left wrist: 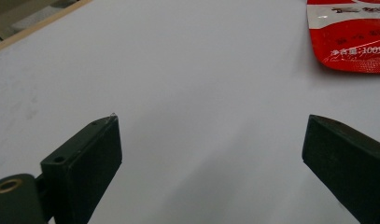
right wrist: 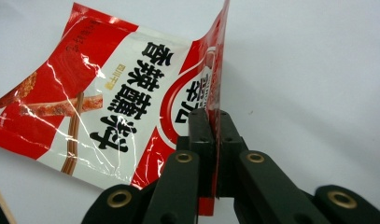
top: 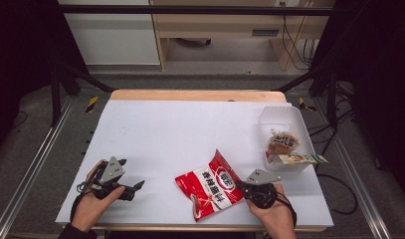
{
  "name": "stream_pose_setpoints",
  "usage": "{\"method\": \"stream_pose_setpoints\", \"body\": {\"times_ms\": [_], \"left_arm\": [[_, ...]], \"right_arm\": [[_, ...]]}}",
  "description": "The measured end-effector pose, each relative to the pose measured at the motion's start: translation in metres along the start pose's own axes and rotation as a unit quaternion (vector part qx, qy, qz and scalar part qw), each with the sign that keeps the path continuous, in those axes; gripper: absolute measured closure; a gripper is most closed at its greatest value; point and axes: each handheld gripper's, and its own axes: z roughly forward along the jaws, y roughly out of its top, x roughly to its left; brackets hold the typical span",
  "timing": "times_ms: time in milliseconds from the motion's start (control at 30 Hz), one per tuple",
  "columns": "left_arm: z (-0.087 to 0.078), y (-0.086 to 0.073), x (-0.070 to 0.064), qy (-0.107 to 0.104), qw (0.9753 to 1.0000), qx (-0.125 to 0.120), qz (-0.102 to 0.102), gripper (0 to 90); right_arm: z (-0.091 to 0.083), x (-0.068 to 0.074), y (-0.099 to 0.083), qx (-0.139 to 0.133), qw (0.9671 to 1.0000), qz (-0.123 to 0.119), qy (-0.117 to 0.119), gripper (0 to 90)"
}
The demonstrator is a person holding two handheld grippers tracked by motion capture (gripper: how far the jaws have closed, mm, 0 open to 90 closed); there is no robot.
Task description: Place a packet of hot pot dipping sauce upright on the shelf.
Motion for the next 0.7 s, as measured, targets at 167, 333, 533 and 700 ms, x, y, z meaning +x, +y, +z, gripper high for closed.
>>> {"method": "stream_pose_setpoints", "body": {"times_ms": [167, 333, 533, 700], "left_arm": [[0.001, 0.001, 0.0, -0.001, 1.0, 0.001, -0.001, 4.7], [0.0, 0.001, 0.0, 0.0, 1.0, -0.003, 0.002, 4.7], [-0.002, 0.0, -0.001, -0.005, 0.9999, -0.01, 0.0, 4.9], [-0.002, 0.005, -0.001, -0.014, 0.9998, -0.013, -0.002, 5.4]], "right_arm": [[0.002, 0.009, 0.008, -0.01, 0.9995, -0.03, -0.009, 90.0], [0.003, 0.009, 0.009, -0.015, 0.9991, -0.037, -0.014, 90.0], [0.003, 0.01, 0.014, -0.015, 0.9986, -0.049, -0.014, 90.0], [0.004, 0.006, 0.027, -0.007, 0.9982, -0.059, -0.005, 90.0]]}}
